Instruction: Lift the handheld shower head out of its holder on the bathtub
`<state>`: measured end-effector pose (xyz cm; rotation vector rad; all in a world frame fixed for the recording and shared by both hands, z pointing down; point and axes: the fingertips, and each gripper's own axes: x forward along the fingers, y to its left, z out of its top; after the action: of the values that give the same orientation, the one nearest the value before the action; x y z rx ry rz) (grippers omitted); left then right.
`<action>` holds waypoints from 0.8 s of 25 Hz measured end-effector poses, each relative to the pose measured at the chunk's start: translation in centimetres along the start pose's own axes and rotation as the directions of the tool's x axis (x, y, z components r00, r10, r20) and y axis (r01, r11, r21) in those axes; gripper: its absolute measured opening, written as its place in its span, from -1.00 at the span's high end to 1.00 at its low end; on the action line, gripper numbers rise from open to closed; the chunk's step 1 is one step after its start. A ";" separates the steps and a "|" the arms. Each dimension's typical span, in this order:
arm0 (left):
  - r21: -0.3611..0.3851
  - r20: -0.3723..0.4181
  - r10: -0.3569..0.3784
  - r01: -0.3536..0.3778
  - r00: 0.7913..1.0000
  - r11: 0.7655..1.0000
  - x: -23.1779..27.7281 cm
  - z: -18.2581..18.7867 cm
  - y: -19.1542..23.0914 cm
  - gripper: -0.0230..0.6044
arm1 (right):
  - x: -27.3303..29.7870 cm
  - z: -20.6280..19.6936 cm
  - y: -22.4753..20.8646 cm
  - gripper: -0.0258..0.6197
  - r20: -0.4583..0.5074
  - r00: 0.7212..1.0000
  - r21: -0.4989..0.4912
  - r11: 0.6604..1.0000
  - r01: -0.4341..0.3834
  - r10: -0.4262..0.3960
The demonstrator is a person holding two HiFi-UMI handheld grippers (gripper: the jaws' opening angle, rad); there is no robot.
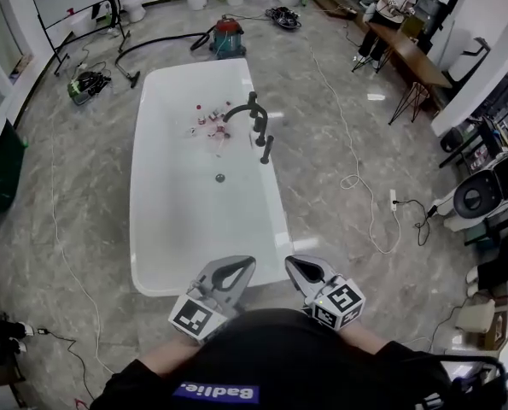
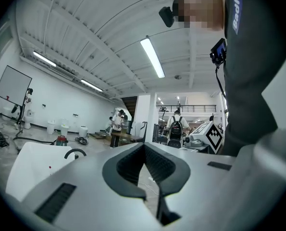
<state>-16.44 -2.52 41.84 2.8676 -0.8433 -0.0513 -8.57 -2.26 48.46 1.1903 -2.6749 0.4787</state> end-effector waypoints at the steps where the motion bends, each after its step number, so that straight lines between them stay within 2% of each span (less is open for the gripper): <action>1: -0.003 0.000 -0.006 0.006 1.000 1.000 -0.1 0.1 0.8 0.91 | 0.7 0.3 0.0 0.92 0.003 1.000 0.002 1.000 0.010 -0.010; 8: -0.004 -0.006 -0.022 0.022 1.000 1.000 0.2 0.6 5.3 0.91 | 3.7 1.5 -0.3 0.92 0.008 0.999 0.004 0.999 0.051 -0.051; 14: -0.001 -0.006 -0.024 0.024 1.000 1.000 1.5 0.6 5.8 0.91 | 3.9 2.0 -1.5 0.92 0.023 0.998 -0.001 0.998 0.056 -0.056; 20: 0.027 -0.006 0.011 -0.010 1.000 1.000 4.1 0.3 5.4 0.91 | 4.0 2.1 -3.9 0.92 0.038 0.999 -0.009 1.000 0.009 -0.008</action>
<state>-15.94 -9.22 42.47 2.8868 -0.8643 -0.0301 -8.39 -8.20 48.53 1.2198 -2.6994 0.4462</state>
